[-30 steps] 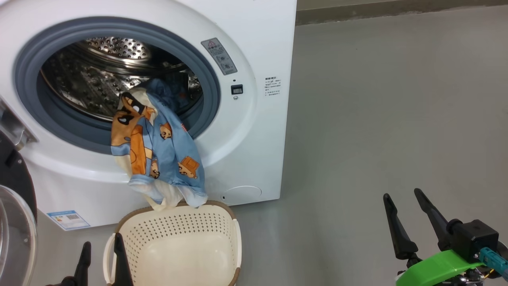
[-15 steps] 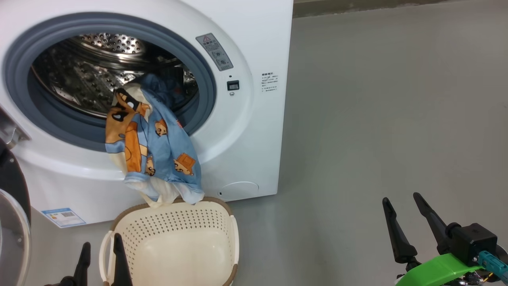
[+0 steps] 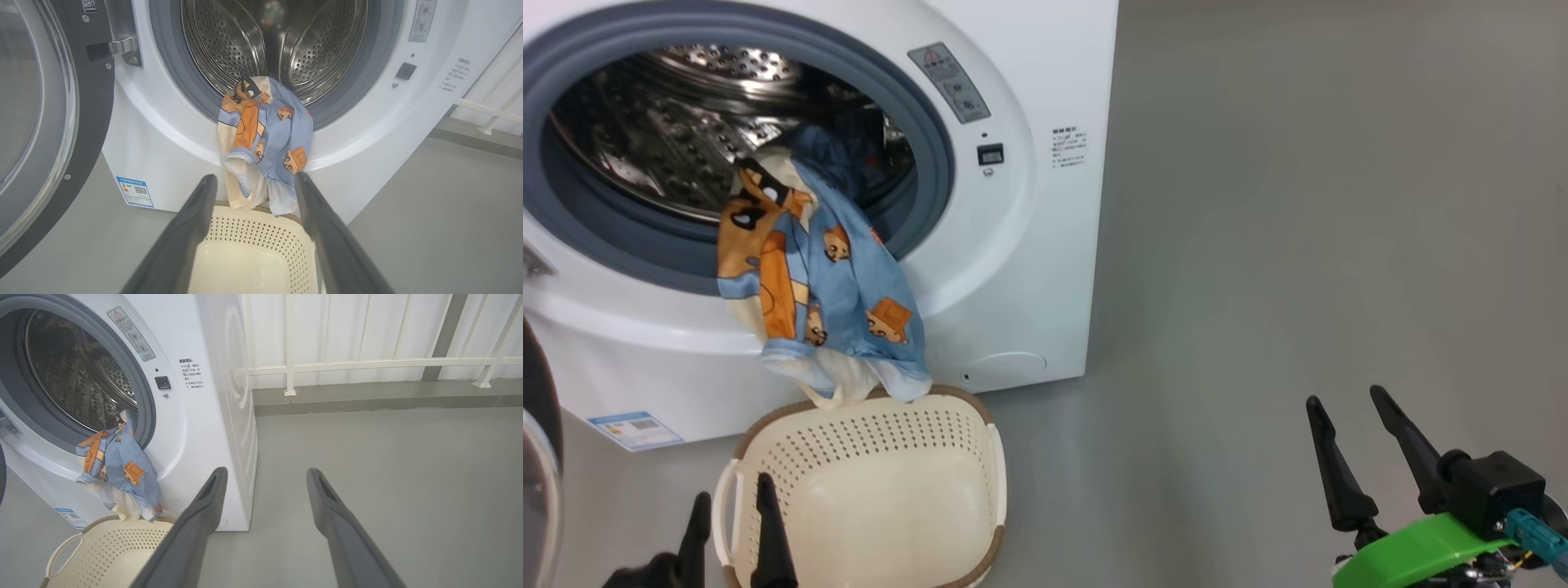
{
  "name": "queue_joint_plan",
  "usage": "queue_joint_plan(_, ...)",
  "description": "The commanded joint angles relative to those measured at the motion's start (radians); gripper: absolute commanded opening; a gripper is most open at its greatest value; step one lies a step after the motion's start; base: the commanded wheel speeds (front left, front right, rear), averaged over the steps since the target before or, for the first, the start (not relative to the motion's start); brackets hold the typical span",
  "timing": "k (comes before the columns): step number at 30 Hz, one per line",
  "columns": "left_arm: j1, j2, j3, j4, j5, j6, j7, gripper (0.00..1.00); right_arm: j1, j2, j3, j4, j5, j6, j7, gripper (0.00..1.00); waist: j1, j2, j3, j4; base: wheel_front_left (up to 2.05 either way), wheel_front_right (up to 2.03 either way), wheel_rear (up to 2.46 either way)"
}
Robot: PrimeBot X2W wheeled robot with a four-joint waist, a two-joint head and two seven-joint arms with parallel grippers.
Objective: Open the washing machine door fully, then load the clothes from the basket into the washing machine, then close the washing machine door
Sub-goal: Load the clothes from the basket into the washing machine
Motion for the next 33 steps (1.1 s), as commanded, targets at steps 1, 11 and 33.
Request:
queue_joint_plan(1, -0.051, 0.014, 0.032, -0.01, -0.005, -0.001, 0.001, 1.0, -0.045, -0.01, 0.027, -0.031, 0.006, 0.004, -0.01, 1.0, 0.0, -0.0001, 0.017, -0.008, 0.0, 0.0, 0.0)
queue_joint_plan(11, -0.236, 0.032, 0.029, 0.174, -0.021, -0.045, 0.007, 1.0, -0.125, -0.027, 0.054, -0.041, 0.014, 0.004, -0.014, 1.0, 0.0, -0.0001, 0.161, -0.06, 0.0, 0.0, 0.0)
queue_joint_plan(33, -0.78, 0.17, 0.086, 0.74, -0.124, -0.155, 0.177, 1.0, -0.325, -0.011, 0.137, 0.057, 0.069, 0.004, -0.132, 1.0, 0.0, -0.0001, 0.484, -0.241, 0.0, 0.0, 0.0)
